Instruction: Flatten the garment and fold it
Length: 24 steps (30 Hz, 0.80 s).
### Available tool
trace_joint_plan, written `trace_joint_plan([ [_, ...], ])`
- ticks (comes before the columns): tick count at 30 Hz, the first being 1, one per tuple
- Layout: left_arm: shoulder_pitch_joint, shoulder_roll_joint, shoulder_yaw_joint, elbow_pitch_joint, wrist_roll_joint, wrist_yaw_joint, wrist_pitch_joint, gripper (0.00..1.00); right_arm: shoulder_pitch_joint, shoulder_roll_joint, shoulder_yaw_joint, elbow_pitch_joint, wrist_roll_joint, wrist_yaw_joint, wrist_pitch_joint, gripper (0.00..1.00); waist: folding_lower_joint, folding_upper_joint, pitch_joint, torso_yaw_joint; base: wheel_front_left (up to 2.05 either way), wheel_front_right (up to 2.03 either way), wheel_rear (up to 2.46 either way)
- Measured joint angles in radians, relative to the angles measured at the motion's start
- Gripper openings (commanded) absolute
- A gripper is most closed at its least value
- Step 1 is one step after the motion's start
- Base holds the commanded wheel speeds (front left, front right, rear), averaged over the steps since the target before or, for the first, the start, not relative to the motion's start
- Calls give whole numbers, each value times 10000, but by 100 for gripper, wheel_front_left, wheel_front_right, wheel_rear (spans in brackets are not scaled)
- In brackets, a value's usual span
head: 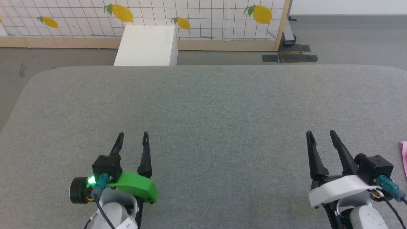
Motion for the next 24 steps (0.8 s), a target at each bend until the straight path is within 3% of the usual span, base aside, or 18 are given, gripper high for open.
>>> trace_joint_plan([
  [8, 57, -6, 4, 25, -100, -42, -2, 100, 3, -2, -2, 21, 125, 0, -12, 100, 0, 0, -70, 15, 0, 0, 0],
  [9, 64, -6, 4, 25, -94, -42, 6, 0, 2, 0, 2, 23, 125, 0, -12, 0, 0, 0, -80, 16, 0, 0, 0],
  [24, 80, -6, 54, -178, -33, -42, 226, 0, -1, -2, 17, -75, -13, 0, 138, 0, 0, 0, -114, 14, 0, 0, 0],
])
